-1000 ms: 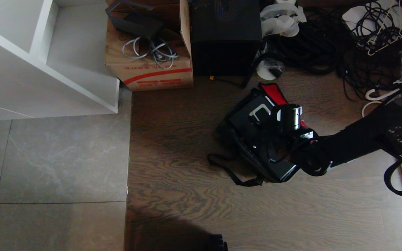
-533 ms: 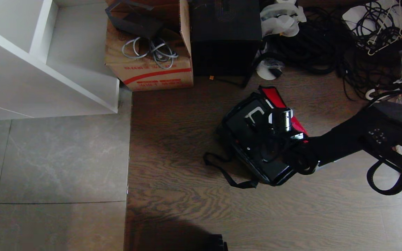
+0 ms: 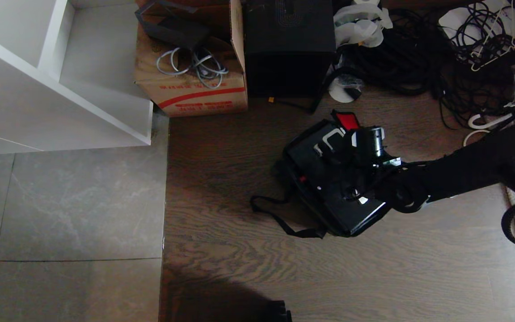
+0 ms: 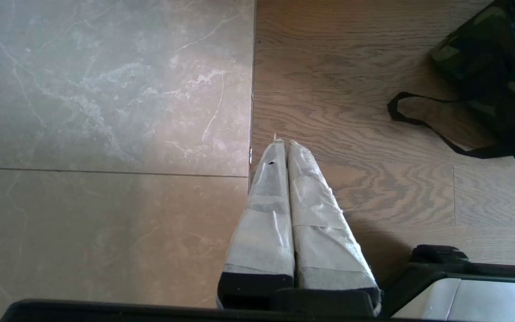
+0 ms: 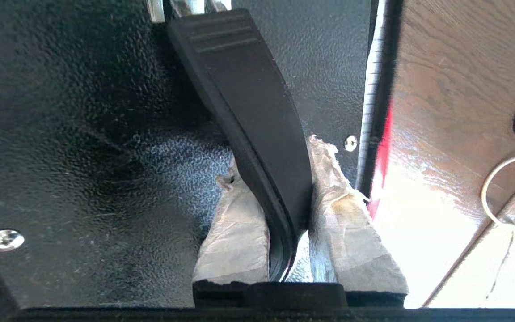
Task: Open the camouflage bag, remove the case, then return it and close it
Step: Lift the black box
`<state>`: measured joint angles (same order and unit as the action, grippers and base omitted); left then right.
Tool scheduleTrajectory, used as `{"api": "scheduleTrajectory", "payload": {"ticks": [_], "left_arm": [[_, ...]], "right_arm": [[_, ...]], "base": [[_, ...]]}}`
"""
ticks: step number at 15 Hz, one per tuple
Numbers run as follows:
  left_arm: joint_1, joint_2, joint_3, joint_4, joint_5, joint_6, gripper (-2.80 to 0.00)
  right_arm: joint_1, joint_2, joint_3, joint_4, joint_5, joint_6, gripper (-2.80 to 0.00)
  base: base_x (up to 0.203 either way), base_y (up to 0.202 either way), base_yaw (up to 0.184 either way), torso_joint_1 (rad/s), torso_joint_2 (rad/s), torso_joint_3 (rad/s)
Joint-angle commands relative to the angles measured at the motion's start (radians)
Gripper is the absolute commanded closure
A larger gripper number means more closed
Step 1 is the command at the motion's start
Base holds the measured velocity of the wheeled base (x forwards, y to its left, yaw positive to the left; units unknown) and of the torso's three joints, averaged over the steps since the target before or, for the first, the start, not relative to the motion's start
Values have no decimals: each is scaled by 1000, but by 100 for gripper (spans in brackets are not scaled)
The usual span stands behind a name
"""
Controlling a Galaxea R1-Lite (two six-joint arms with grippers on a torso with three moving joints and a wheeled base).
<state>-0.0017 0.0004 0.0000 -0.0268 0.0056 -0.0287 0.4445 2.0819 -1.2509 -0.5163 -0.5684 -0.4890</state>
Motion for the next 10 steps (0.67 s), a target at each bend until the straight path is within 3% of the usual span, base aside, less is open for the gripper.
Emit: {"api": "scheduleTrajectory", "payload": {"ticks": [1, 10], "left_arm": [[0, 0, 9, -1, 0, 0, 0], [0, 0, 9, -1, 0, -2, 0]], "right_arm": [[-3, -77, -1, 28, 3, 1, 0], [-2, -228, -8, 144, 32, -31, 0]], "base": [[0, 0, 0, 0, 0, 0], [0, 0, 0, 0, 0, 0]]}}
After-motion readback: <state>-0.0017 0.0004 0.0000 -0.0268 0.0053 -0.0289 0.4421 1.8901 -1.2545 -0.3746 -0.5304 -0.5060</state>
